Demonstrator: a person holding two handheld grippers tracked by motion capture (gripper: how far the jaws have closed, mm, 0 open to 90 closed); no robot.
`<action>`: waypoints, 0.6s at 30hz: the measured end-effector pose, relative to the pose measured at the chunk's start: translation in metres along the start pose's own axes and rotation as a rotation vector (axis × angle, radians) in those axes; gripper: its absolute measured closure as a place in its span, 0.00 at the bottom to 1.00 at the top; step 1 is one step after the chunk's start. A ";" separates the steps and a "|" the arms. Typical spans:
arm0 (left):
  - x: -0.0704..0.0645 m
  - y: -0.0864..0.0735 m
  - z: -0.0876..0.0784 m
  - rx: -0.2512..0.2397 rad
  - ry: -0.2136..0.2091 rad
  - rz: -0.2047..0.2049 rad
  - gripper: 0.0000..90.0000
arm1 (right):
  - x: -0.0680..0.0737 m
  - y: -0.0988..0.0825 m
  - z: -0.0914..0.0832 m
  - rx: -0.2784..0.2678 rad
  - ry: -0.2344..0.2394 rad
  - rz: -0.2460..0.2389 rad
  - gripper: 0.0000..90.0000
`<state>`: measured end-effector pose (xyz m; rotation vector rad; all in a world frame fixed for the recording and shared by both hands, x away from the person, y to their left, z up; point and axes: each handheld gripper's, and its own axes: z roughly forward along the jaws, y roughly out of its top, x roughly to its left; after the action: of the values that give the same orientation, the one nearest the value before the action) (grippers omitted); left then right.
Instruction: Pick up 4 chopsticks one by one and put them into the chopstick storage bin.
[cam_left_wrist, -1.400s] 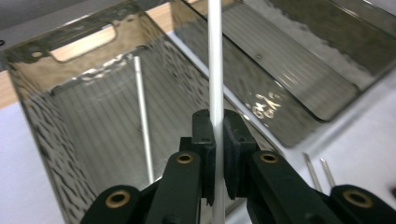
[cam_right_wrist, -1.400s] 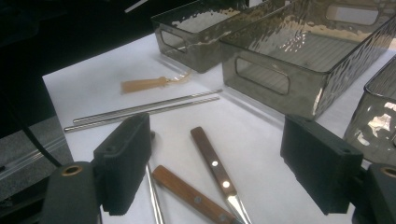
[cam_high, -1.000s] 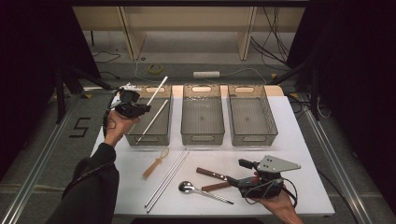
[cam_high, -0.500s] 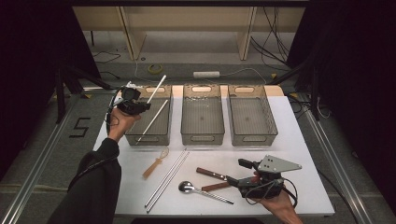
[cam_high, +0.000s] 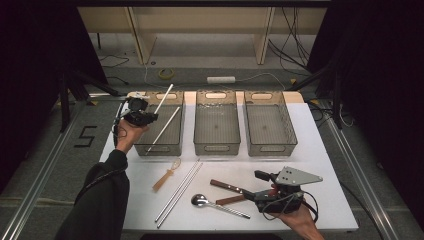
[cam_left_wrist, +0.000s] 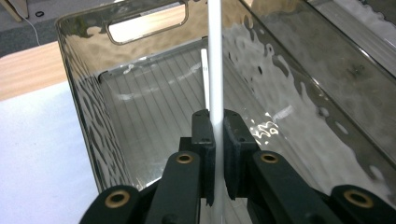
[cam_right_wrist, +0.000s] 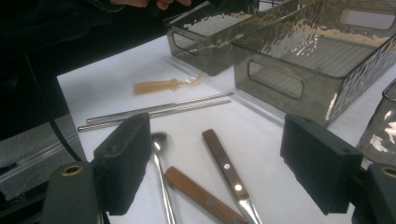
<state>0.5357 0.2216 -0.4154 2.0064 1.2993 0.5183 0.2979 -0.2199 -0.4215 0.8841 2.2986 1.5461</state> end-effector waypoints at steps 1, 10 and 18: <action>0.000 -0.001 0.000 -0.002 0.001 -0.001 0.93 | 0.000 0.000 0.000 0.001 0.000 0.000 0.29; 0.002 -0.005 0.007 0.022 0.014 -0.012 0.93 | 0.001 0.000 0.000 0.001 0.013 -0.006 0.30; 0.002 -0.008 0.011 0.044 0.028 -0.028 0.92 | 0.001 0.000 0.000 0.005 0.017 -0.010 0.30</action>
<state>0.5386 0.2225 -0.4293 2.0208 1.3649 0.5103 0.2973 -0.2187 -0.4212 0.8633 2.3157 1.5506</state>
